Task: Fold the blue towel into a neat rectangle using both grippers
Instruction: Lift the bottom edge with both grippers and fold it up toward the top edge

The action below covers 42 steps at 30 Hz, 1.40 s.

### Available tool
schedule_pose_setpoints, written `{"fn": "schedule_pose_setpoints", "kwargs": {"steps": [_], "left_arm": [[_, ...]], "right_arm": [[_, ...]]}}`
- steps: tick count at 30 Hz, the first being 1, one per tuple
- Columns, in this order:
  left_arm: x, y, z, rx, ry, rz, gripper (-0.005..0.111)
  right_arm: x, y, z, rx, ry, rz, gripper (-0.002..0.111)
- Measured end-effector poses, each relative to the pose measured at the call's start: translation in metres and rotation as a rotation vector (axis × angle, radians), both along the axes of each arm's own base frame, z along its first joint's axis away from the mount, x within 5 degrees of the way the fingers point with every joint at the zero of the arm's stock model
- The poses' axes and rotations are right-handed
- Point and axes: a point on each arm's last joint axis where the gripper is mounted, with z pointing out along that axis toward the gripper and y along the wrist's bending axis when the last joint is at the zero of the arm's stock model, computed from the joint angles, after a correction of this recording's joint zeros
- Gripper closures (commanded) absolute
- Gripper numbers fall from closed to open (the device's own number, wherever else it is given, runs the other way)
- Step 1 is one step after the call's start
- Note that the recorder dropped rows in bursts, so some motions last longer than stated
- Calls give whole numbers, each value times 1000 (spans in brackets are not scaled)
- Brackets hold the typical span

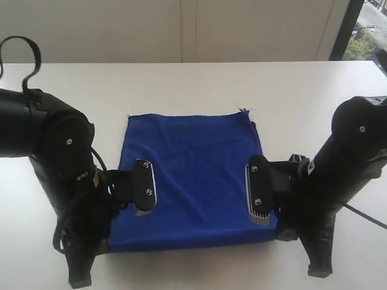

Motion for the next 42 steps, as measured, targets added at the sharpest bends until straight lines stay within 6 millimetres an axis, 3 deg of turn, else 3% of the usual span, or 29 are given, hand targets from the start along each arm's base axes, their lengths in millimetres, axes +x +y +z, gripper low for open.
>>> {"fn": "schedule_pose_setpoints", "kwargs": {"steps": [7, 12, 20, 24, 31, 42], "left_arm": [[-23, 6, 17, 0, 174, -15, 107], [-27, 9, 22, 15, 192, -20, 107], [1, 6, 67, 5, -89, 7, 107], [12, 2, 77, -28, -198, 7, 107], [31, 2, 79, -5, -389, 29, 107], [58, -8, 54, 65, -515, 22, 107]], "right_arm": [[-33, 10, 16, -34, 140, 47, 108], [-37, 13, 24, -17, 109, -7, 108], [-18, 12, 48, 15, -139, -68, 108], [-2, 9, 57, -4, -280, -167, 108], [15, 9, 64, 11, -468, -206, 108], [40, 18, 45, -14, -580, -182, 108]]}}
